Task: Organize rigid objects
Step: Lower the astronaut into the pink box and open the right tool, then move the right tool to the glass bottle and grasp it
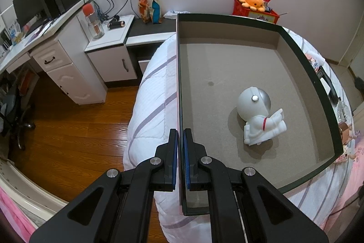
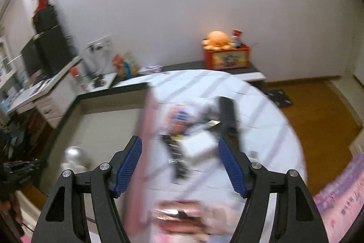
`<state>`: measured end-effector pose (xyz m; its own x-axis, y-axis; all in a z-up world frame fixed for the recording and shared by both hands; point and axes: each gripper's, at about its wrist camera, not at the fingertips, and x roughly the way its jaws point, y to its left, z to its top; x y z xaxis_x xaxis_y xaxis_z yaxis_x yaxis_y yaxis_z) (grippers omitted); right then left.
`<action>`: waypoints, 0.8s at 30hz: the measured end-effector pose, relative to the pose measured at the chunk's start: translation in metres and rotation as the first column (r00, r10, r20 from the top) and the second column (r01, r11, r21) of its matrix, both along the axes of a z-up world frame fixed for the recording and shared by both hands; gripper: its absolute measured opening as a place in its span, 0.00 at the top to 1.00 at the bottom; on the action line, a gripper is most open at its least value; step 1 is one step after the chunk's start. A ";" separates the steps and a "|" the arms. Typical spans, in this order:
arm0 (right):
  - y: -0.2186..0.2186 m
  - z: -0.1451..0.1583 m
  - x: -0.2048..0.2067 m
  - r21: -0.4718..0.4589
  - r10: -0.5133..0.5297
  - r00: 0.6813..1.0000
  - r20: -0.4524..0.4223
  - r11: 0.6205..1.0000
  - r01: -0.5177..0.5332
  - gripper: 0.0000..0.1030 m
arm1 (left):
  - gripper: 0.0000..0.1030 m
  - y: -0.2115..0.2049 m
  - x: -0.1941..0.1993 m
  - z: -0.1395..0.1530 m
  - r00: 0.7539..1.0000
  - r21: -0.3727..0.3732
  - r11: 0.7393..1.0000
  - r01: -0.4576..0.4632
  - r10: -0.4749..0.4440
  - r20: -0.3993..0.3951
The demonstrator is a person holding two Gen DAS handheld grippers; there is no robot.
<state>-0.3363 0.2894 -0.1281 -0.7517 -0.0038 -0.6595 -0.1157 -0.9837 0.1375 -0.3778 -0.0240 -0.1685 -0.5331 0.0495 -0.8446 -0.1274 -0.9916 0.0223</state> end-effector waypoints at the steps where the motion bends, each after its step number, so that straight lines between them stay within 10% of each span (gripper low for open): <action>1: 0.009 -0.002 0.003 0.008 -0.023 1.000 0.007 1.000 0.023 0.31 | 0.96 0.000 0.000 0.000 1.000 0.001 1.000 -0.001 0.001 -0.001; 24: 0.069 -0.078 -0.020 0.003 -0.136 0.958 0.252 0.990 0.140 0.31 | 0.96 0.003 -0.001 -0.003 1.000 -0.019 1.000 -0.012 0.012 0.006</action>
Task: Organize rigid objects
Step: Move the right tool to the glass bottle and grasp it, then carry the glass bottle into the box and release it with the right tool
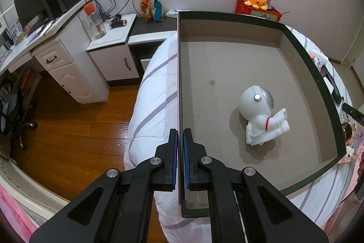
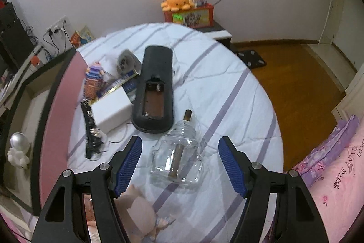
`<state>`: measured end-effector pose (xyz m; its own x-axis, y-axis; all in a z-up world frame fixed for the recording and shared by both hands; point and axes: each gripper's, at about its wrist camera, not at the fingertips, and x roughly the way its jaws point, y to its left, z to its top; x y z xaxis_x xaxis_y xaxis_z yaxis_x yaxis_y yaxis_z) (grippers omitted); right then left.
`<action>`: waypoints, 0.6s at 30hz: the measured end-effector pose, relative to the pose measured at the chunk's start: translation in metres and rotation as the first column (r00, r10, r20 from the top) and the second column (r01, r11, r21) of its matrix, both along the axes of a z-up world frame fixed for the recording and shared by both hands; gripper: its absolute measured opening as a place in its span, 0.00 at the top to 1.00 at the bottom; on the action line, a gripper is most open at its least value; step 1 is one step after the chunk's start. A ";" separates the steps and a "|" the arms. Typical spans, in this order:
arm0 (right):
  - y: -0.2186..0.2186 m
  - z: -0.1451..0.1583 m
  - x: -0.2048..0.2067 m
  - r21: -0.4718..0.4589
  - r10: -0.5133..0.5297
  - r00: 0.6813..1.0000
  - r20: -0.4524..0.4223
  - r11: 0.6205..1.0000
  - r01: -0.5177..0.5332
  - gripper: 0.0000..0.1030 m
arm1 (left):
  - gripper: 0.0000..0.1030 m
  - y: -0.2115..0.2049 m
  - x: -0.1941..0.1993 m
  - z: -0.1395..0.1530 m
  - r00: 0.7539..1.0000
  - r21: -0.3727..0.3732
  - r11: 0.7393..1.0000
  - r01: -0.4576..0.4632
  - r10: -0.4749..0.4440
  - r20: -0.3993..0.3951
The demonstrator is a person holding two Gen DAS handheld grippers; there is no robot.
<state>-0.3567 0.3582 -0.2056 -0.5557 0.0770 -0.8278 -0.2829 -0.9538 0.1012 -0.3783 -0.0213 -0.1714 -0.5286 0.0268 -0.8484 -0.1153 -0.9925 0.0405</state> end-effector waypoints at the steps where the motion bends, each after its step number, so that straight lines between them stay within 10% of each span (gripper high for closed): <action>1: 0.001 -0.003 -0.002 -0.001 0.001 1.000 0.009 1.000 -0.001 0.31 | 0.96 0.000 0.000 0.000 1.000 -0.002 1.000 0.000 0.000 0.001; 7: 0.000 -0.012 -0.008 0.009 0.024 0.999 0.036 1.000 -0.024 0.50 | 0.96 0.001 0.000 -0.002 1.000 -0.006 1.000 0.001 -0.001 0.001; 18: -0.010 0.007 0.000 0.051 0.057 0.998 -0.004 0.997 -0.057 0.50 | 0.96 0.000 0.000 -0.002 1.000 0.006 1.000 0.002 -0.002 0.001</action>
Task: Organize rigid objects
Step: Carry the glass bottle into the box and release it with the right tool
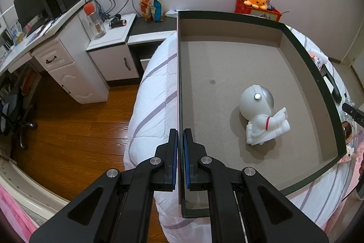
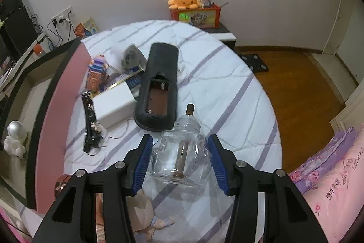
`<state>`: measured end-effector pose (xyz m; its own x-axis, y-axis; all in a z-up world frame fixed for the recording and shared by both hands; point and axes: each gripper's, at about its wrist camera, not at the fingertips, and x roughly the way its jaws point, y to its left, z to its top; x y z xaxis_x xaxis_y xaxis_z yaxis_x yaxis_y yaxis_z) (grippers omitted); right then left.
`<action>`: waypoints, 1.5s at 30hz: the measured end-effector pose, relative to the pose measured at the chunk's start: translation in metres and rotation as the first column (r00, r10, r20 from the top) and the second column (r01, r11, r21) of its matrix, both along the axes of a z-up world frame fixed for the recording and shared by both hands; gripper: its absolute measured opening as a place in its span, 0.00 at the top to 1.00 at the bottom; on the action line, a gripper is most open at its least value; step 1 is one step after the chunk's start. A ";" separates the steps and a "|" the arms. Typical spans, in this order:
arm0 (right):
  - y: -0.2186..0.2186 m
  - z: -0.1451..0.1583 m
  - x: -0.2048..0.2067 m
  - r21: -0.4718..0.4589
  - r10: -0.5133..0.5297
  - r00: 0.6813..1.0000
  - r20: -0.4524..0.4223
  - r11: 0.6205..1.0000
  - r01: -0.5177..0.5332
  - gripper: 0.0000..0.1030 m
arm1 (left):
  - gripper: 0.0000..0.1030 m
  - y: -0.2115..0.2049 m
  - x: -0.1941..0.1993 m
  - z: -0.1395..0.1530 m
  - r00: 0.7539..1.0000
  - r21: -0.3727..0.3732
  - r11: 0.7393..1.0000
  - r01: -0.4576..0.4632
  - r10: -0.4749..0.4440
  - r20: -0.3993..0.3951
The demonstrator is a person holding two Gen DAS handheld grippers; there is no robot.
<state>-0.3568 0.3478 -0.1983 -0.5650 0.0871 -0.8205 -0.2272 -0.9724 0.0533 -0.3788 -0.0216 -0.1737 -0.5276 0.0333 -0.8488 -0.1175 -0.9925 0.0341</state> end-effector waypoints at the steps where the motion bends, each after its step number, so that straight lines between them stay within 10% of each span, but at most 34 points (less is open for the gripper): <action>1: -0.001 0.003 0.000 0.007 -0.002 1.000 -0.007 1.000 0.002 0.50 | 0.96 0.000 0.000 0.000 1.000 0.000 1.000 0.001 -0.001 0.000; 23: -0.109 0.082 0.002 0.038 0.251 0.950 -0.186 0.968 -0.248 0.50 | 0.96 -0.003 -0.003 0.001 1.000 0.018 1.000 0.002 -0.002 0.002; 45: -0.200 0.021 -0.016 -0.017 0.472 0.880 -0.052 0.880 -0.474 0.60 | 0.95 0.000 -0.002 0.001 1.000 0.015 1.000 0.011 -0.012 0.003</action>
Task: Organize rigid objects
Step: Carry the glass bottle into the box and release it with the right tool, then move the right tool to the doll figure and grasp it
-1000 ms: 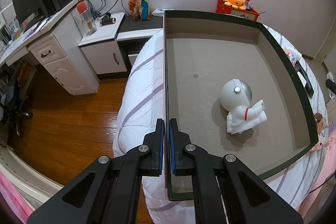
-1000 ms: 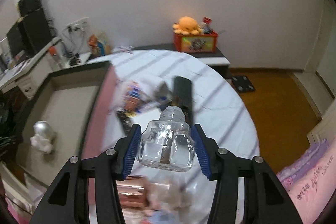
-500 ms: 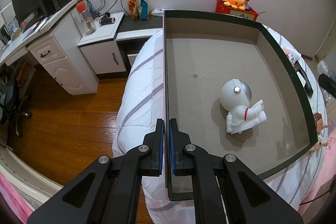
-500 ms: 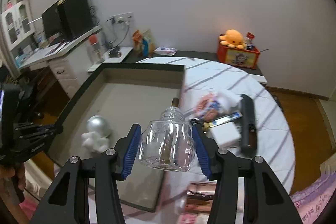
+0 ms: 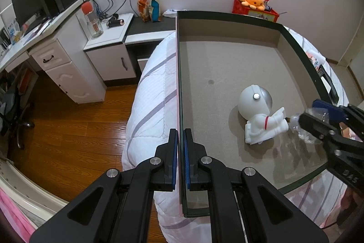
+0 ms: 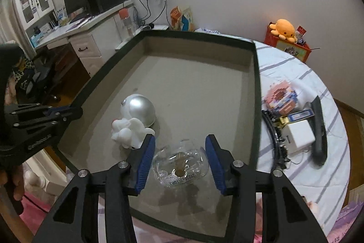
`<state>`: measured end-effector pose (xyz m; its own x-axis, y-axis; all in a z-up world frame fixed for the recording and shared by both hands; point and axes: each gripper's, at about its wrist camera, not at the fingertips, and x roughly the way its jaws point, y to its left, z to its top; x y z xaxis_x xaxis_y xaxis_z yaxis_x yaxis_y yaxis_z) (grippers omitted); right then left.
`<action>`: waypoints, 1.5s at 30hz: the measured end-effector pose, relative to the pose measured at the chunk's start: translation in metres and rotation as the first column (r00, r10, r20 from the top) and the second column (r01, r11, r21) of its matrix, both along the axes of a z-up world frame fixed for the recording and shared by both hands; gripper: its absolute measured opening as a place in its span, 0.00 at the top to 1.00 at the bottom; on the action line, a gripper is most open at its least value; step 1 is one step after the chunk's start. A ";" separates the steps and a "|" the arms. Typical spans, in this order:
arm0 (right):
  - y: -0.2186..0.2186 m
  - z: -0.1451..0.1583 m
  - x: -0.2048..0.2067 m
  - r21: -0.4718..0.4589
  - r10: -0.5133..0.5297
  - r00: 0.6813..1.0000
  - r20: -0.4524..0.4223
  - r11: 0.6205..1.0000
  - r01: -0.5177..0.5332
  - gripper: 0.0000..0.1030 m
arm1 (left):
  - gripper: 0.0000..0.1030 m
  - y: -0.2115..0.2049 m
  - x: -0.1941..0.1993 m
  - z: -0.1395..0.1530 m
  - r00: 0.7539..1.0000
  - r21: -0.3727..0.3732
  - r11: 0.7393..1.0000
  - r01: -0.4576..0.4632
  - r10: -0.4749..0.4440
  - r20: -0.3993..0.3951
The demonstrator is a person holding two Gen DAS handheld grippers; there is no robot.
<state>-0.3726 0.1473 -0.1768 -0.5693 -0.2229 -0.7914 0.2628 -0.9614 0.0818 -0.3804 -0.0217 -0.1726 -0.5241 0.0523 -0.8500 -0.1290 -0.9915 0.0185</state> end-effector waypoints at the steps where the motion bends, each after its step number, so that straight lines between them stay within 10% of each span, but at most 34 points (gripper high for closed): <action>1: 0.001 -0.001 -0.001 -0.007 0.002 1.000 0.005 1.000 -0.002 0.63 | 0.95 0.000 0.000 0.000 1.000 0.000 1.000 0.001 -0.001 0.000; 22: 0.084 0.051 0.061 -0.004 -0.216 0.966 -0.140 0.976 0.218 0.42 | 0.95 0.002 0.000 0.000 1.000 0.001 1.000 0.006 -0.006 0.004; 45: 0.153 -0.005 0.097 0.004 -0.403 0.915 -0.021 0.915 0.403 0.39 | 0.95 -0.002 0.002 -0.005 1.000 -0.008 1.000 -0.001 0.001 0.017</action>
